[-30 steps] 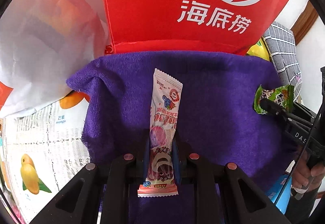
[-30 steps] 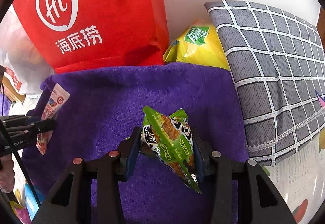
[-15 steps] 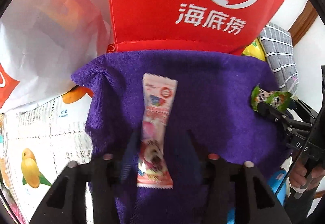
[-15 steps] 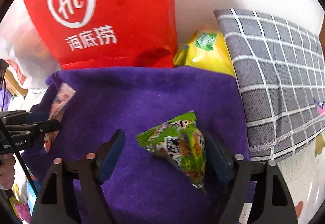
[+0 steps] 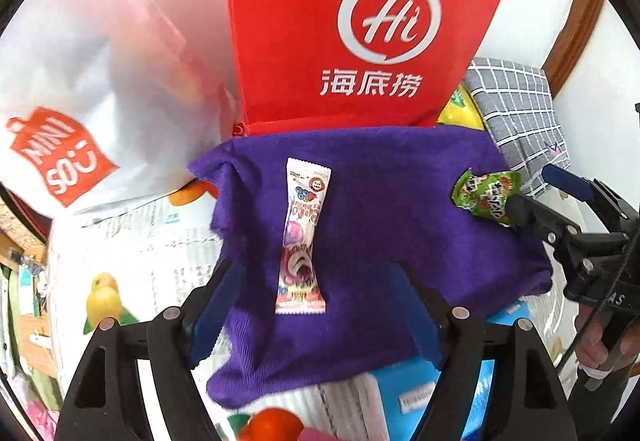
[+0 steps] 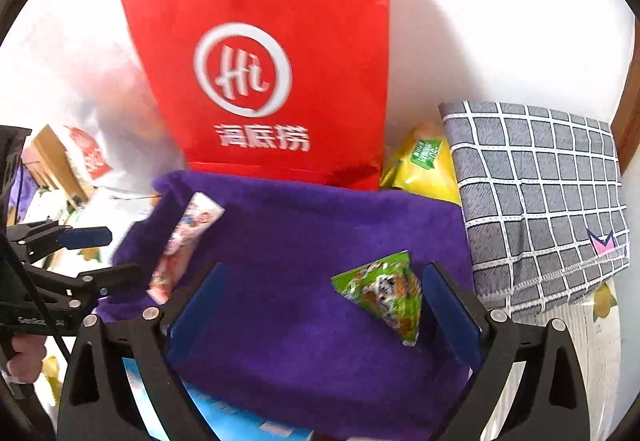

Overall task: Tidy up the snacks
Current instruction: 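Open both grippers to drop the snacks onto the purple towel, then grasp the pink candy packet with the right gripper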

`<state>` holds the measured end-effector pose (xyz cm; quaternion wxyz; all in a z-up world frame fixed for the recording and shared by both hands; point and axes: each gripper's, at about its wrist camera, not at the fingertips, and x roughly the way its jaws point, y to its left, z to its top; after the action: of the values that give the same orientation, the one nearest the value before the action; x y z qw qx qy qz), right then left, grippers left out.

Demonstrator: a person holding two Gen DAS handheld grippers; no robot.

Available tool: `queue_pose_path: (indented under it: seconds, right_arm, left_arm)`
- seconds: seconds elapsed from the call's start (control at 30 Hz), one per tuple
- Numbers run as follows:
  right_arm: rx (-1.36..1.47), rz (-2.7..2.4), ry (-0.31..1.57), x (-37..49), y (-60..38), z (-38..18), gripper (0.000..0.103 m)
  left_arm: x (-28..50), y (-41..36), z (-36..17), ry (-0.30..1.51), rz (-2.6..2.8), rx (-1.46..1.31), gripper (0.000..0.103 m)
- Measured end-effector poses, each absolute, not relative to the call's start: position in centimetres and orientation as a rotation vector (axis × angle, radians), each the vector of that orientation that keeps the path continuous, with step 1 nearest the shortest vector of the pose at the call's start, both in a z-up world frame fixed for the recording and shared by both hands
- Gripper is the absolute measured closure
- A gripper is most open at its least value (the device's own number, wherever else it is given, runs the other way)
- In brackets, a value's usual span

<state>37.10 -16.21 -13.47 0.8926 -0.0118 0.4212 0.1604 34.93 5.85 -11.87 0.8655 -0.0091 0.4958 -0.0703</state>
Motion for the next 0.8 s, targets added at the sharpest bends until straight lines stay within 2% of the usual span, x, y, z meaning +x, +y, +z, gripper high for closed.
queue_pose_path:
  seconds: [0.4, 0.8]
  right_arm:
    - [-0.049, 0.232, 0.831, 28.7, -15.8, -9.1, 0.006]
    - [-0.054, 0.169, 0.824, 21.3, -17.4, -9.9, 0.006]
  left_arm:
    - [26.5, 6.3, -8.4, 0.935, -0.196, -0.056, 0.026]
    - [18.9, 5.9, -7.3, 0.86, -0.162, -0.04, 0.026]
